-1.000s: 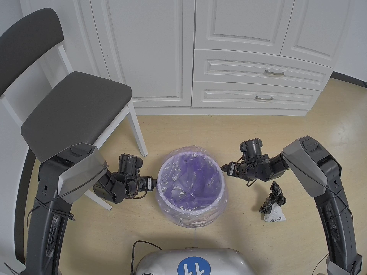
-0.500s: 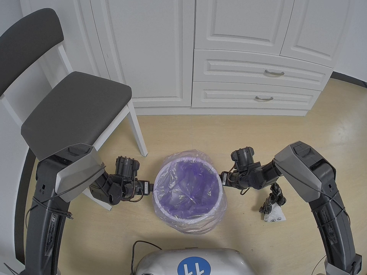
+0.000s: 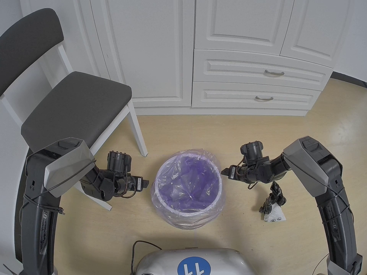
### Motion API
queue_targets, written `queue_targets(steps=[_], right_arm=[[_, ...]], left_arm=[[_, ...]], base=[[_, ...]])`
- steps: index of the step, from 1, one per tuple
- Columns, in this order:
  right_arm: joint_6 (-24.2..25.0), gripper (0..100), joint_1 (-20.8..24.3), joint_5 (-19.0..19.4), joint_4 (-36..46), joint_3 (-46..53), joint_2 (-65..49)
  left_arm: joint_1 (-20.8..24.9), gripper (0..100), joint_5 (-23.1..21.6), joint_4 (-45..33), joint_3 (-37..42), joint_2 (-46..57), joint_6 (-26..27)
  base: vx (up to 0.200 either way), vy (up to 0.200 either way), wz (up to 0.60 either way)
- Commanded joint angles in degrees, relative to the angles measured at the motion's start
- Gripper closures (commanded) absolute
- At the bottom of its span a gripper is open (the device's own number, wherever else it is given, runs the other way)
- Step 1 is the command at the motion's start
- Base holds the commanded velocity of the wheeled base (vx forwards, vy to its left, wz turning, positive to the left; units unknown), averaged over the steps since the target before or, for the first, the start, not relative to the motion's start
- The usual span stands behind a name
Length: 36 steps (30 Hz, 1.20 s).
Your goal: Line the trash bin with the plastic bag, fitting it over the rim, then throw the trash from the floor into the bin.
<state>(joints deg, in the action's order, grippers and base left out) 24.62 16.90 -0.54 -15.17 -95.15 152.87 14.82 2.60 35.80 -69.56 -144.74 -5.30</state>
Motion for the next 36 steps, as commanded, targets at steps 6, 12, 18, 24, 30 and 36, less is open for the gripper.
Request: queue_targets(steps=[6,12,18,24,30,36], right_arm=[[-3.62,0,0.24,-0.17,-0.39,7.34,-7.59],[-12.85,0,2.70,0.01,-10.15,24.13,-20.42],[-26.03,0,4.11,0.01,-28.34,40.04,-28.24],[-33.85,0,1.21,1.42,-37.92,45.58,-30.26],[-35.79,0,-9.43,6.69,-25.70,35.47,-25.16],[-31.39,0,-15.23,10.47,5.23,17.01,-20.24]], left_arm=[[-0.32,0,0.04,1.81,3.82,7.45,1.44],[-0.06,0,0.30,10.08,8.12,8.86,4.07],[0.29,0,-0.22,12.36,11.20,12.73,4.16],[1.88,0,-0.40,15.52,15.86,18.97,4.16],[4.69,0,-4.27,21.59,24.47,30.31,5.39],[7.06,0,-5.15,25.90,27.90,34.96,5.57]], base=[[0.000,0.000,0.00],[0.000,0.000,0.00],[0.000,0.000,0.00],[0.000,0.000,0.00],[0.000,0.000,0.00],[0.000,0.000,0.00]])
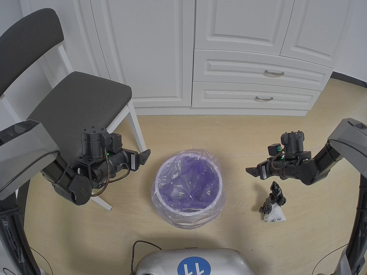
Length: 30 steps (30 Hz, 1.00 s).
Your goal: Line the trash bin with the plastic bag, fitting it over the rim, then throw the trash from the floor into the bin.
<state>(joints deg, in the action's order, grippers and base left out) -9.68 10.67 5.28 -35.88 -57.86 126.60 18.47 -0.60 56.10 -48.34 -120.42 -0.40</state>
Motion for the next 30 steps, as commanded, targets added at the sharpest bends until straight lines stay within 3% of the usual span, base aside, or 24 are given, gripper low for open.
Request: queue_targets(steps=[1,5,14,30], right_arm=[[4.41,0,-9.70,5.18,30.60,-23.97,7.87],[6.34,0,-12.25,5.44,40.45,-34.60,14.55],[7.13,0,-16.47,5.71,42.38,-46.65,29.14],[9.68,0,-15.32,3.86,41.94,-50.16,35.47]], left_arm=[[3.50,0,-1.95,6.04,6.68,10.91,0.67],[3.50,0,-1.69,7.80,6.68,11.61,0.67],[0.87,0,-1.95,8.41,6.85,13.19,0.75],[0.52,0,-1.86,8.67,7.73,15.65,0.75]], base=[[0.000,0.000,0.00],[0.000,0.000,0.00],[0.000,0.000,0.00],[0.000,0.000,0.00]])
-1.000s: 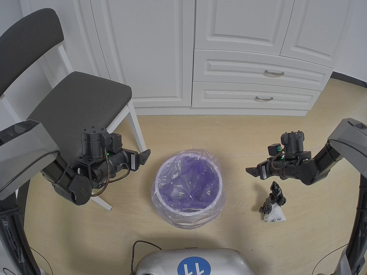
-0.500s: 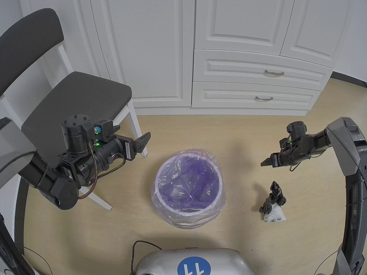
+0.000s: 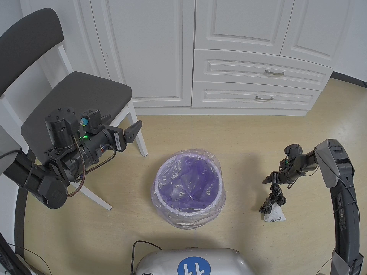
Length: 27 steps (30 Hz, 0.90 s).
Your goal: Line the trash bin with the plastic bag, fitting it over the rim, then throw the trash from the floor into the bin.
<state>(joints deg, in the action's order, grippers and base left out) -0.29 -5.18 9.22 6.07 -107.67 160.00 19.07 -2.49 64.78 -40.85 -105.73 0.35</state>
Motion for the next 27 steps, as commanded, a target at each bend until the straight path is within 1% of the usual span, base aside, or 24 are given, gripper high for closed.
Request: queue_targets(steps=[1,8,11,14,27], right_arm=[[1.08,0,1.14,-0.08,-0.09,-0.44,2.24],[1.52,0,1.40,-0.25,1.31,-2.37,3.48],[1.52,0,1.67,-3.15,5.88,-6.33,5.41],[1.26,0,1.67,-5.44,8.34,-6.92,7.08],[0.20,0,1.67,-5.52,9.49,-6.92,7.25]], left_arm=[[-0.08,0,0.03,-0.01,0.33,0.96,0.09],[0.01,0,0.03,-0.01,0.42,1.05,0.09],[0.01,0,0.03,-0.01,0.51,0.79,1.23],[-0.08,0,0.03,0.08,0.42,0.44,1.76],[0.01,0,0.03,1.23,1.30,0.61,1.93]], base=[[0.000,0.000,0.00],[0.000,0.000,0.00],[0.000,0.000,0.00],[0.000,0.000,0.00],[0.000,0.000,0.00]])
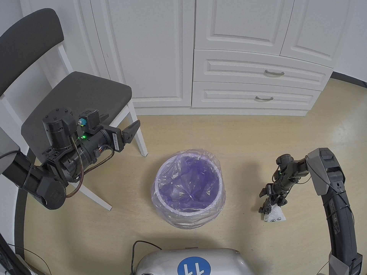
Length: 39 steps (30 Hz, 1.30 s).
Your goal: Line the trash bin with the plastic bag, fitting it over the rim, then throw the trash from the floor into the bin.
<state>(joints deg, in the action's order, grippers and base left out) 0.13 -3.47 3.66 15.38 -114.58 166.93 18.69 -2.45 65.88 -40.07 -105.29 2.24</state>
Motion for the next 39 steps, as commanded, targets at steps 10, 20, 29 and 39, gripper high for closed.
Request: queue_targets(steps=[10,20,29,39], right_arm=[[-1.19,100,-0.04,0.39,0.26,-0.01,0.33],[-0.66,100,0.66,-4.98,-2.03,-0.01,-2.22],[-2.68,100,3.65,-4.89,-34.19,22.03,-14.96],[-3.65,100,9.10,-6.03,-63.11,40.66,-31.05]], left_arm=[[1.35,0,-0.01,0.13,1.31,0.88,0.48],[1.61,0,0.25,6.19,4.30,3.34,2.94],[0.03,0,0.43,6.19,4.30,8.35,2.94],[-6.30,0,2.71,6.46,2.28,10.90,6.81]], base=[[0.000,0.000,0.00],[0.000,0.000,0.00],[0.000,0.000,0.00],[0.000,0.000,0.00]])
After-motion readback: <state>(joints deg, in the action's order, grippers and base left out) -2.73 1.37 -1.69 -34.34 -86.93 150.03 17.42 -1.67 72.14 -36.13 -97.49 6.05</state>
